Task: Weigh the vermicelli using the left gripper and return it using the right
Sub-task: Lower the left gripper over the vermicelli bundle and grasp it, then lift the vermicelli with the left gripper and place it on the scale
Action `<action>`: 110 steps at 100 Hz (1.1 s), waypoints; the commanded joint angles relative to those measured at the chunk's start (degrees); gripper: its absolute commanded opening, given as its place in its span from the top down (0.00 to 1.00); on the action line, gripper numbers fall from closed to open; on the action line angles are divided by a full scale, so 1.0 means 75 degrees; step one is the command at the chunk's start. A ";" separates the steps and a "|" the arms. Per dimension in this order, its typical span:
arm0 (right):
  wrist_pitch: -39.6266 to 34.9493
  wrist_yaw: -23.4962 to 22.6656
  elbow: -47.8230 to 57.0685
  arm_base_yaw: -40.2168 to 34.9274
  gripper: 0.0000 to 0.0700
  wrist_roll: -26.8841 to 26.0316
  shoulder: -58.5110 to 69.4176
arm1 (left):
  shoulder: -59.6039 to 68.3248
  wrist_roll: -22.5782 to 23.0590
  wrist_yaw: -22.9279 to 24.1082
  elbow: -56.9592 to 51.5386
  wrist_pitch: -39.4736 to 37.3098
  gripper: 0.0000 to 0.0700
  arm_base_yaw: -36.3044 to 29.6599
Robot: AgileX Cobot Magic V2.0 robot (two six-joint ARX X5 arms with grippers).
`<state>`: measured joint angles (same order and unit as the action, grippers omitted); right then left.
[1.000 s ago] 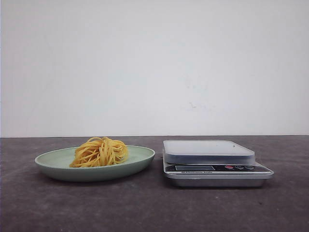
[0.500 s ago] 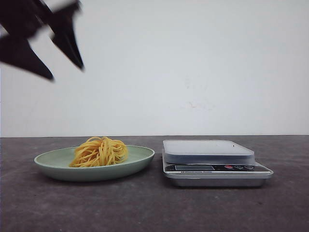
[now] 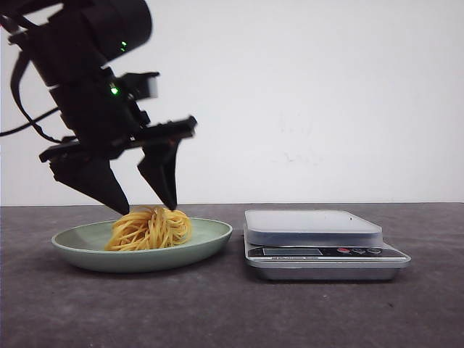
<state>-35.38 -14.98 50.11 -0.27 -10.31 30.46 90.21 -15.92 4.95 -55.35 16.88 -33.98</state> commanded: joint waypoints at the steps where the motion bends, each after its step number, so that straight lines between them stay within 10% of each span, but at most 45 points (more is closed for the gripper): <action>1: 0.0017 -0.0009 0.0152 -0.0003 0.33 0.0085 0.0035 | 0.0192 -0.0029 0.0189 -0.0178 -0.0079 0.44 -0.0146; 39: -0.0061 -0.0003 0.0152 -0.0003 0.33 0.0085 0.0017 | 0.0612 -0.0393 0.0114 -0.0178 0.0131 0.47 -0.0256; 56: -0.0050 0.0000 0.0152 -0.0003 0.33 0.0085 0.0017 | 0.0609 -0.0361 0.0111 -0.0178 0.0105 1.00 -0.0271; 88: -0.0050 0.0000 0.0152 -0.0003 0.33 0.0087 0.0017 | -0.0119 -0.0391 0.0085 -0.0297 0.0189 1.00 -0.0274; 110: -0.0087 0.0000 0.0152 -0.0003 0.33 0.0082 0.0017 | -0.1413 -0.1244 -0.1676 -0.0300 -0.1632 1.00 -0.0382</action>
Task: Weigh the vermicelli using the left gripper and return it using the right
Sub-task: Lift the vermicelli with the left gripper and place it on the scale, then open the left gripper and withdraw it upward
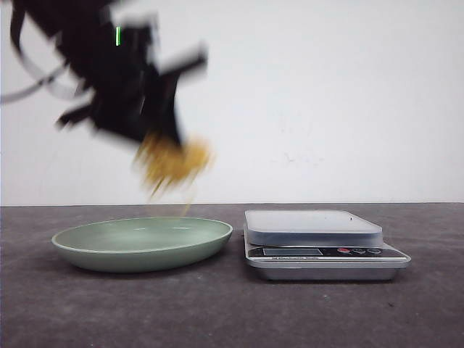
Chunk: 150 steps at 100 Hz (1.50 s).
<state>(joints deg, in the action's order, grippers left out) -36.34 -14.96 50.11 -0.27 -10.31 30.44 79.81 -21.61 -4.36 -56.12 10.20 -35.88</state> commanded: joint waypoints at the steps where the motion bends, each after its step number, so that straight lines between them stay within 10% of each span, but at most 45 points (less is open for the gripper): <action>1: 0.0041 -0.0003 0.0152 -0.0003 0.33 0.0082 0.0020 | -0.0035 -0.0522 -0.0504 -0.0198 -0.0871 1.00 -0.0140; 23: 0.0082 -0.0006 0.0152 -0.0003 0.33 0.0061 0.0020 | 0.0659 -0.1760 -0.1195 -0.0396 -0.2567 1.00 -0.0466; 82: -0.0012 -0.0006 0.0152 -0.0003 0.33 0.0061 0.0020 | 0.3666 -0.2209 -0.1163 -0.2110 -0.1772 0.99 -0.1134; 92: -0.0020 -0.0012 0.0152 -0.0003 0.33 0.0061 0.0020 | 0.3666 -0.2052 -0.0970 -0.2110 -0.1512 0.89 -0.1134; 106: -0.0015 -0.0026 0.0152 -0.0003 0.32 0.0061 0.0020 | 0.3666 -0.1999 -0.1052 -0.2110 -0.1512 0.49 -0.1134; 129: -0.0015 -0.0044 0.0152 -0.0003 0.28 0.0105 0.0020 | 0.3316 -0.1338 -0.1416 -0.2352 -0.0924 0.49 -0.0906; 150: -0.0020 -0.0219 0.0152 -0.0006 0.28 0.0119 0.0020 | 0.1195 0.0111 -0.0262 -0.2634 0.0213 0.50 -0.0463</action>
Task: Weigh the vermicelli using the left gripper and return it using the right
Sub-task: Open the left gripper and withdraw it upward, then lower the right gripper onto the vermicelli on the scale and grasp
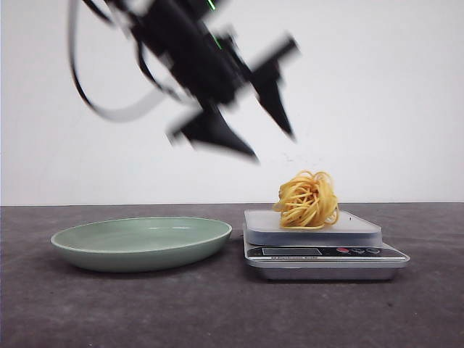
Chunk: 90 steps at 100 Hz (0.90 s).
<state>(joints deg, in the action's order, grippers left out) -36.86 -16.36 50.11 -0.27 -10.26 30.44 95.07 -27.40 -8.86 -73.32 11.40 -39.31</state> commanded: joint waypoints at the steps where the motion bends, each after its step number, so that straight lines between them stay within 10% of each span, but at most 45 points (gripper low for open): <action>1: 0.0052 -0.0044 0.0152 -0.0006 0.28 0.0114 0.0023 | -0.0979 0.0965 0.0411 -0.0341 0.0114 0.50 0.0009; 34: 0.0119 -0.0437 0.0152 -0.0472 0.28 0.0017 0.0941 | -0.5388 0.2308 0.2194 -0.0344 0.2620 0.50 -0.0239; 57: 0.1093 0.0286 0.0152 -0.1868 0.28 -0.0254 0.2451 | -0.7152 0.2226 0.3844 -0.0326 0.4304 0.50 -0.1131; 90: 0.2646 0.1046 0.0152 -0.3348 0.28 -0.1119 0.4890 | -0.8370 0.1008 0.4377 0.0254 0.6333 0.50 -0.1469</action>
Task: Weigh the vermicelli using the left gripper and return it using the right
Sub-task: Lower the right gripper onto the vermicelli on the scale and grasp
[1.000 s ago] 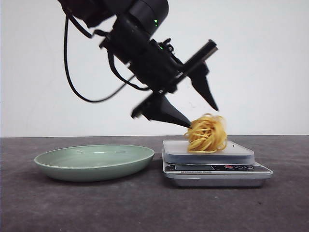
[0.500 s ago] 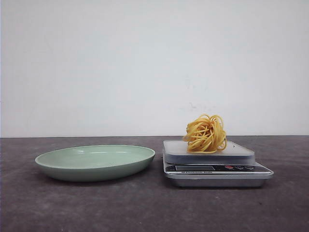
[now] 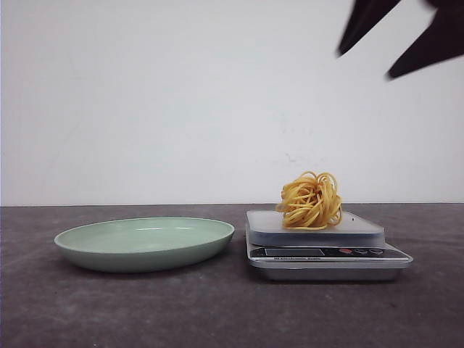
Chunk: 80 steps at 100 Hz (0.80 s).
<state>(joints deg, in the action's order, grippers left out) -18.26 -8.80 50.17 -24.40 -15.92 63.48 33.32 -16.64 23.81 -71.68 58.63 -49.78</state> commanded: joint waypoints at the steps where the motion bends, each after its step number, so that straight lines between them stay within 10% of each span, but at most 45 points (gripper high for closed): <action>1: 0.0192 0.0038 0.0143 -0.0143 0.28 -0.0379 0.0562 | -0.0175 -0.0458 0.0023 0.0070 0.0067 0.50 -0.0076; 59: 0.1043 -0.0128 0.0178 -0.0437 0.28 -0.1023 0.3086 | -0.0909 -0.0592 0.0251 0.0627 0.0842 0.62 -0.0073; 80: 0.1163 0.0047 0.0178 -0.0624 0.61 -0.1256 0.3115 | -0.0909 -0.0589 0.0251 0.0627 0.0950 0.62 -0.0073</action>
<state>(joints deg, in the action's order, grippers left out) -9.98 -8.86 50.28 -28.58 -23.51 85.93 26.44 -20.64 25.43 -66.46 65.95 -49.78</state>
